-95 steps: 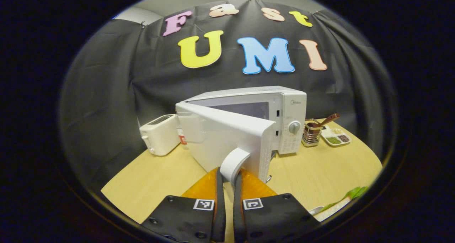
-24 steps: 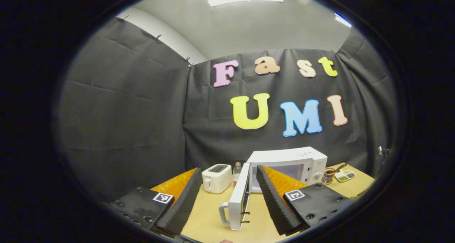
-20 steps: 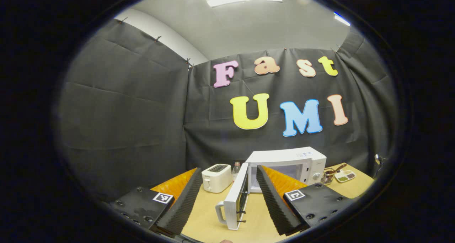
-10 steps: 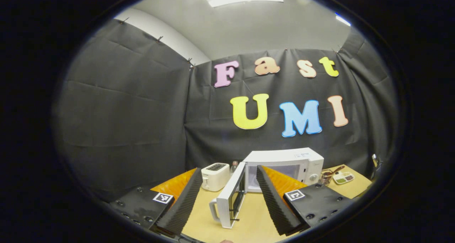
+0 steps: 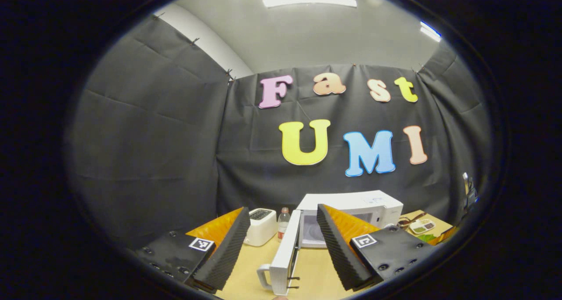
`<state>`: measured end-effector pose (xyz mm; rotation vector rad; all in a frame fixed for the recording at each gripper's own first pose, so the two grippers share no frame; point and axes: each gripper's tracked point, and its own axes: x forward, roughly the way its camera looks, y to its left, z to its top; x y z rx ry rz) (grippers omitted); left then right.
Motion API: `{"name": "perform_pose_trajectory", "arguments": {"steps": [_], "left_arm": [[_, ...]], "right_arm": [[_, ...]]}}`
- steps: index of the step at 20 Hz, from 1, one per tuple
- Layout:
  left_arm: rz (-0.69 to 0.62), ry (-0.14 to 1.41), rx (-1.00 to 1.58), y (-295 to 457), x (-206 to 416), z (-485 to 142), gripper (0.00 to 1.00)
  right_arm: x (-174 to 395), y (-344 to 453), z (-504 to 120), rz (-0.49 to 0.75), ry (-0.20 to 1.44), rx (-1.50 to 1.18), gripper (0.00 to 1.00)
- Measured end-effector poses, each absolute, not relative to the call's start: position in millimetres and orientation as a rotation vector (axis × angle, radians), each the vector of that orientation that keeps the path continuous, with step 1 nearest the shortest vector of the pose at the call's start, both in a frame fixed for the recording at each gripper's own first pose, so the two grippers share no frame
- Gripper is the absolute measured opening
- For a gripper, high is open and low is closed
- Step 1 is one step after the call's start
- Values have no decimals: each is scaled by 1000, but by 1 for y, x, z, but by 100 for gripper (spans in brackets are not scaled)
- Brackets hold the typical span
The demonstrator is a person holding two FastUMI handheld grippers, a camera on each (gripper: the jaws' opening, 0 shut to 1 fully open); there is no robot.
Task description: Open the microwave oven with the left hand, put the food in, and close the microwave oven.
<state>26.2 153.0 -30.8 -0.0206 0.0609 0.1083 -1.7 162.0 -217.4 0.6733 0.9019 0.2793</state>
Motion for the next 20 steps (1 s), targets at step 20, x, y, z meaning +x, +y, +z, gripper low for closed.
{"name": "perform_pose_trajectory", "arguments": {"steps": [20], "left_arm": [[188,97,29,322,97,-55,100]], "right_arm": [[222,293,-261,63,549,783,31]]}}
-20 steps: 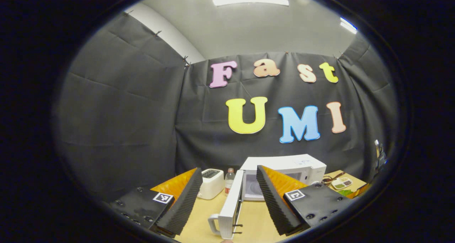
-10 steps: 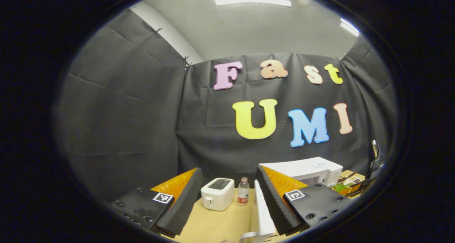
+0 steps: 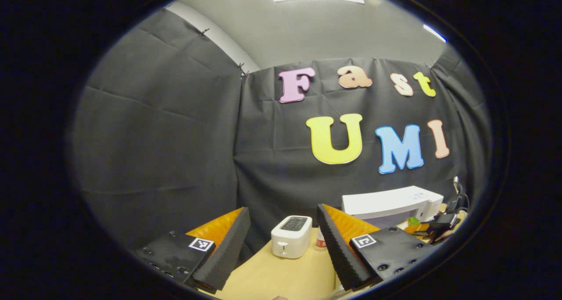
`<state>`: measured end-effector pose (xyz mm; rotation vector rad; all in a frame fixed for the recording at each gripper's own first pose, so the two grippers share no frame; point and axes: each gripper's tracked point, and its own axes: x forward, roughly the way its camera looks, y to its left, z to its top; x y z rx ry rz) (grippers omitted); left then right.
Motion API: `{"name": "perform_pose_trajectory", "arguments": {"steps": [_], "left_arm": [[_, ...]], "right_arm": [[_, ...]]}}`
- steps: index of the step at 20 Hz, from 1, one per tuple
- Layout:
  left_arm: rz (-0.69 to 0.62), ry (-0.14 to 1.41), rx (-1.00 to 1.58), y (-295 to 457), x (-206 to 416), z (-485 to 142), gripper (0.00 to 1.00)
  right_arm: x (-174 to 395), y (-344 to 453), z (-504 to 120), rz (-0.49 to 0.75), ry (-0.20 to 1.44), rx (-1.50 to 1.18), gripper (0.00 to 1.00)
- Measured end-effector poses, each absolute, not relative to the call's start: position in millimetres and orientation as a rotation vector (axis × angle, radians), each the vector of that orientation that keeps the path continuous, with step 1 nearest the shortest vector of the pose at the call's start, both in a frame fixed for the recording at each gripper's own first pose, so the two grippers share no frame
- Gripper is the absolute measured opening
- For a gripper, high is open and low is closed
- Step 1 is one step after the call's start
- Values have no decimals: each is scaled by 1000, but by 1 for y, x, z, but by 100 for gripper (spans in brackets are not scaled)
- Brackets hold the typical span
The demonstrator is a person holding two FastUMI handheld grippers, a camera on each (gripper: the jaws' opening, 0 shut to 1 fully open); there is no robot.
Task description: Open the microwave oven with the left hand, put the food in, and close the microwave oven.
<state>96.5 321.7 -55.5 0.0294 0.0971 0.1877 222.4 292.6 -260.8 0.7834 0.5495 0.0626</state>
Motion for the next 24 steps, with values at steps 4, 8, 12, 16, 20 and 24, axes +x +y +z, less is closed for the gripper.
{"name": "perform_pose_trajectory", "arguments": {"steps": [4,8,12,16,20,24], "left_arm": [[234,116,24,342,90,-59,100],[294,157,45,367,85,-81,100],[308,180,64,373,85,-91,98],[323,183,94,382,84,-95,98],[330,183,60,390,80,-101,98],[325,172,65,387,74,-107,100]], "right_arm": [[262,306,-273,55,496,774,30],[295,310,-289,9,441,781,30],[319,305,-312,-44,435,717,30],[326,290,-332,-110,455,564,40],[328,279,-335,-150,470,414,53],[313,264,-322,-155,473,259,98]]}}
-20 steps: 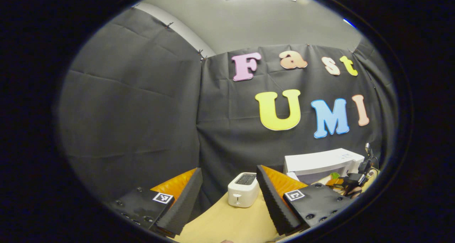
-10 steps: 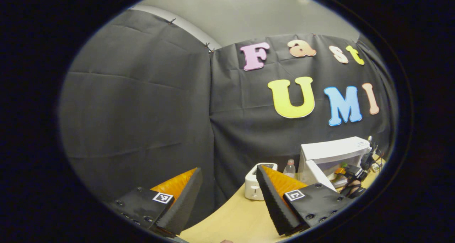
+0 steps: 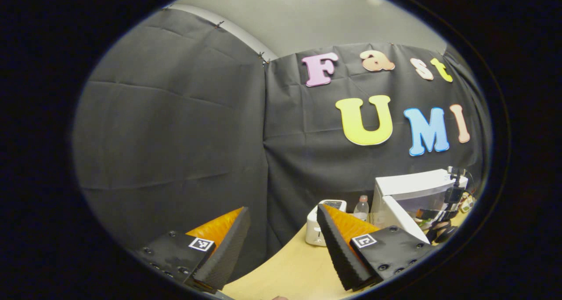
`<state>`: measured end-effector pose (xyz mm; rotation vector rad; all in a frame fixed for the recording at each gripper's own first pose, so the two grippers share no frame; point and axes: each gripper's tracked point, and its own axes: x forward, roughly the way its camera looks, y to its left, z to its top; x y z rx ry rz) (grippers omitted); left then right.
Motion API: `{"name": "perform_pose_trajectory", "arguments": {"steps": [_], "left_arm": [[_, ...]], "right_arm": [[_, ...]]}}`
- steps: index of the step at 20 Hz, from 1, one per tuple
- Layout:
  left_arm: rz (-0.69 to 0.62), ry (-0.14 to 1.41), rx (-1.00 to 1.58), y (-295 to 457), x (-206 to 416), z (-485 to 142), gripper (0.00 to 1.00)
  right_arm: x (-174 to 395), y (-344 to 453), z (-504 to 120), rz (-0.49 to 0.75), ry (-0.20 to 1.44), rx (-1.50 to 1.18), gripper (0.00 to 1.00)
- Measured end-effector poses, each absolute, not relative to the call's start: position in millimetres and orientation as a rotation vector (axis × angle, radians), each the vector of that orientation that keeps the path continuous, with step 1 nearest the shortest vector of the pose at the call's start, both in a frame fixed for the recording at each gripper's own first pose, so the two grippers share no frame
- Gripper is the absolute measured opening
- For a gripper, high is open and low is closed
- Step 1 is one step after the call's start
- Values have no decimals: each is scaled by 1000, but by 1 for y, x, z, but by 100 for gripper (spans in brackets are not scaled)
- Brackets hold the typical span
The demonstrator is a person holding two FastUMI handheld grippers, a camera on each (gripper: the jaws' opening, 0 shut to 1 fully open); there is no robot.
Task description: Open the microwave oven with the left hand, put the food in, and close the microwave oven.
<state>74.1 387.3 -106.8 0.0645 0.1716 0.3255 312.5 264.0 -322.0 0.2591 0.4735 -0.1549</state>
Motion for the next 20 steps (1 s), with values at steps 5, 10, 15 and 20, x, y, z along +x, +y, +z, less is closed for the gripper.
{"name": "perform_pose_trajectory", "arguments": {"steps": [5,10,15,20], "left_arm": [[288,163,92,365,68,-117,95],[266,180,76,342,67,-141,98],[239,219,92,314,55,-165,98],[233,281,66,296,42,-198,97]], "right_arm": [[273,266,-262,-49,368,119,99],[226,250,-193,12,272,107,98],[179,216,-131,17,175,55,98],[143,192,-89,47,125,18,98]]}}
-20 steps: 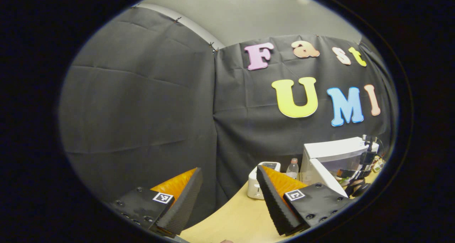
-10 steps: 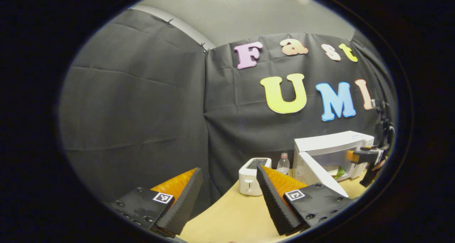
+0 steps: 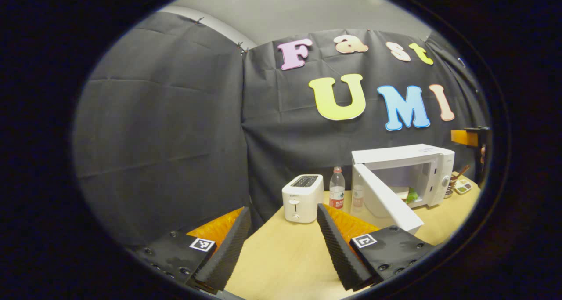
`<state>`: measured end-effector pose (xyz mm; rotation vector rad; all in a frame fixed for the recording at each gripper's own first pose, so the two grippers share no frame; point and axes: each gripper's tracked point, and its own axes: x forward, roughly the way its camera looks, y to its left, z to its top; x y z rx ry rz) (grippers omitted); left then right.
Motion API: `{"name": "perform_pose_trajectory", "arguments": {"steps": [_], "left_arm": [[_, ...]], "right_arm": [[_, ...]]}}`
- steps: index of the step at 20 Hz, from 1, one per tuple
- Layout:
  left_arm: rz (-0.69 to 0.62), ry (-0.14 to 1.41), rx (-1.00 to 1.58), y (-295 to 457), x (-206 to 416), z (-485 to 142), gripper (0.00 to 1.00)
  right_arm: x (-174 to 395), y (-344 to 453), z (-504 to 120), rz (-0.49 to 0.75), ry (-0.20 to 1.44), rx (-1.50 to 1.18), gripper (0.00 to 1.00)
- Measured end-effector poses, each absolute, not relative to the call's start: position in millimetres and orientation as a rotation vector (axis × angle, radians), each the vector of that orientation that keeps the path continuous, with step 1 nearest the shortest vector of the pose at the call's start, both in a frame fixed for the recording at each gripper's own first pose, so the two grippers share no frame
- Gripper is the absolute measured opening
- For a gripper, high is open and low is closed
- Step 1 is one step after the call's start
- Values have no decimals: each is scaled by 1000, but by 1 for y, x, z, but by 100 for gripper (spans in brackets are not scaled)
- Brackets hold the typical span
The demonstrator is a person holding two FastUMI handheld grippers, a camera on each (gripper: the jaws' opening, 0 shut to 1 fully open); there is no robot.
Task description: Open the microwave oven with the left hand, put the food in, and close the microwave oven.
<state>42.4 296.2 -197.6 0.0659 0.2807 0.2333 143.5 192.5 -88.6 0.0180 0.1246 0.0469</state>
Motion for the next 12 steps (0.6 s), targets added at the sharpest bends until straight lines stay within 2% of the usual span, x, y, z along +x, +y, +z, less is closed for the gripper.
{"name": "perform_pose_trajectory", "arguments": {"steps": [1,4,9,12], "left_arm": [[236,284,61,293,40,-203,99],[234,306,63,281,37,-220,83],[163,353,27,249,36,-242,29],[153,373,22,243,35,-249,11]], "right_arm": [[138,187,-82,50,116,15,98],[122,177,-62,76,98,23,98],[102,164,-41,98,64,16,98],[94,156,-42,106,79,-2,98]]}}
